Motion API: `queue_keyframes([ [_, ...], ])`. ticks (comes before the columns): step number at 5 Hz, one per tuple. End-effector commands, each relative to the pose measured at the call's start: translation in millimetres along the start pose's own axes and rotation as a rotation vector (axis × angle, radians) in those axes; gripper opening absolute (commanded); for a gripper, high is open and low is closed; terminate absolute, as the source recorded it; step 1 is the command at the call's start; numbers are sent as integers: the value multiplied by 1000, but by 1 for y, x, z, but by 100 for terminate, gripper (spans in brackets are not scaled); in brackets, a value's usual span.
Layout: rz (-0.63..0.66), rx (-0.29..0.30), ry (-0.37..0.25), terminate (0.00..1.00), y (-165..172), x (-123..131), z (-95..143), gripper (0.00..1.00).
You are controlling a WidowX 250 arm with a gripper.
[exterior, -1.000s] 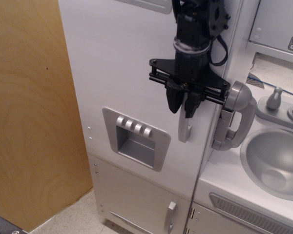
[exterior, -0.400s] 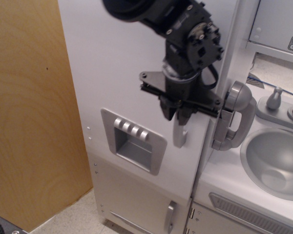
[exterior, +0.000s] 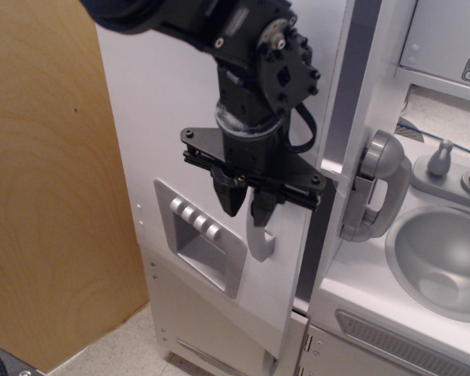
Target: Open fridge
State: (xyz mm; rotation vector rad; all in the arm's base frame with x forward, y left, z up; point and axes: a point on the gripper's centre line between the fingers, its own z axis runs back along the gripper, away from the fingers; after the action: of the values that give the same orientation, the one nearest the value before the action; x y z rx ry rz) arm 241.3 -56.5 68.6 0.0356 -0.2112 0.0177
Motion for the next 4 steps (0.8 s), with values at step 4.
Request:
queue_keyframes([
  [4, -115, -22, 197, 0, -107, 8, 0, 100],
])
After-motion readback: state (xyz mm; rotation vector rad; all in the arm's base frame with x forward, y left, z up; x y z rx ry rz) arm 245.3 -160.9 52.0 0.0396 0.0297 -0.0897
